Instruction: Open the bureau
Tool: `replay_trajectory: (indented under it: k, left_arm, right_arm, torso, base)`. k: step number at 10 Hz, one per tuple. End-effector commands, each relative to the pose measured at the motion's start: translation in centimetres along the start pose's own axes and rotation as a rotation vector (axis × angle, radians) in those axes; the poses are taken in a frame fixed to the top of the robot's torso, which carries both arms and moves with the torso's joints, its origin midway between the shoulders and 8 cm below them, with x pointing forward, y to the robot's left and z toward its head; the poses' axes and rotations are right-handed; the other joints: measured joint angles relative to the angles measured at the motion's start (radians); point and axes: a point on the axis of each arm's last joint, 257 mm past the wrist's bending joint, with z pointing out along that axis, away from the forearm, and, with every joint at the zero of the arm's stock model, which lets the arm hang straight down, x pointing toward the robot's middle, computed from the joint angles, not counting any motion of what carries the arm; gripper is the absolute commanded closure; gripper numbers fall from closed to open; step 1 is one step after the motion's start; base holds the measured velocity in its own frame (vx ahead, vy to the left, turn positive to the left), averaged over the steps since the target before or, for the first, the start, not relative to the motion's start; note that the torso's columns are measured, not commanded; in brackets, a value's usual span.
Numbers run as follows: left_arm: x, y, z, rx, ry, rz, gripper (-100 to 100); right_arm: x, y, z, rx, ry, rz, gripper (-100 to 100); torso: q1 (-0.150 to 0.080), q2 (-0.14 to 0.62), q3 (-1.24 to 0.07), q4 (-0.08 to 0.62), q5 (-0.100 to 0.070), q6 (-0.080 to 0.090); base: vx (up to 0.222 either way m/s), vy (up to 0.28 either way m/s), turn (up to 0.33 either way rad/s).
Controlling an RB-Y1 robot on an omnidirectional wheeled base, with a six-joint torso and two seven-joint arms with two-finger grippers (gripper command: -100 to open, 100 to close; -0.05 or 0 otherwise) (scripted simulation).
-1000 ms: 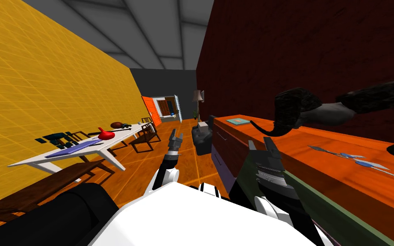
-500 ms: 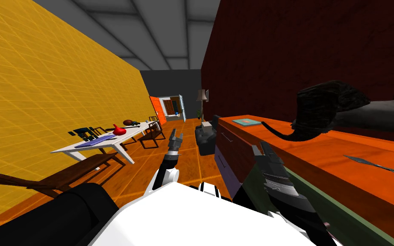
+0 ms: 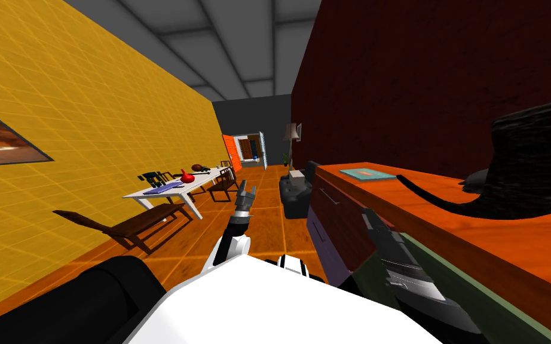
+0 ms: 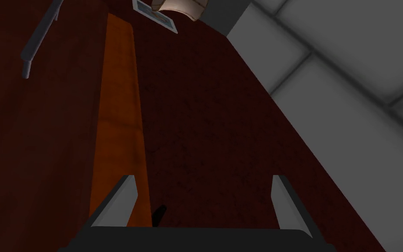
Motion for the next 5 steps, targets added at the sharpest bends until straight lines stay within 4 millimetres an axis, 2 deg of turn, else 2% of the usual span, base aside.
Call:
replay_trajectory:
  k: [1, 2, 3, 4, 5]
  left_arm:
    - [0.0, 0.0, 0.0, 0.0, 0.0, 0.0, 0]
    - [0.0, 0.0, 0.0, 0.0, 0.0, 0.0, 0]
    - [0.0, 0.0, 0.0, 0.0, 0.0, 0.0, 0]
    - [0.0, 0.0, 0.0, 0.0, 0.0, 0.0, 0]
    - [0.0, 0.0, 0.0, 0.0, 0.0, 0.0, 0]
  right_arm:
    - [-0.3, -1.2, -1.5, 0.051, 0.029, -0.132, -100]
    - [-0.5, -1.8, -2.4, 0.079, 0.047, -0.195, -100]
    - [-0.5, -1.9, -2.5, 0.084, 0.05, -0.213, -100]
    - [-0.7, -2.7, -3.7, 0.117, 0.073, -0.287, -100]
    - [-0.7, -2.7, -3.7, 0.117, 0.073, -0.296, -100]
  torso:
    - [0.0, 0.0, 0.0, 0.0, 0.0, 0.001]
    - [0.0, -0.001, 0.0, 0.0, 0.0, 0.0]
    - [0.0, -0.001, -0.001, 0.0, 0.0, 0.0]
    - [-0.001, 0.0, 0.0, 0.0, 0.0, 0.001]
    - [0.0, 0.0, 0.0, 0.0, 0.0, 0.0]
  base:
    - [0.035, 0.01, 0.195]
    - [0.051, 0.015, 0.297]
    - [0.037, 0.008, 0.132]
    - [0.032, 0.008, 0.182]
    - [0.027, 0.007, 0.116]
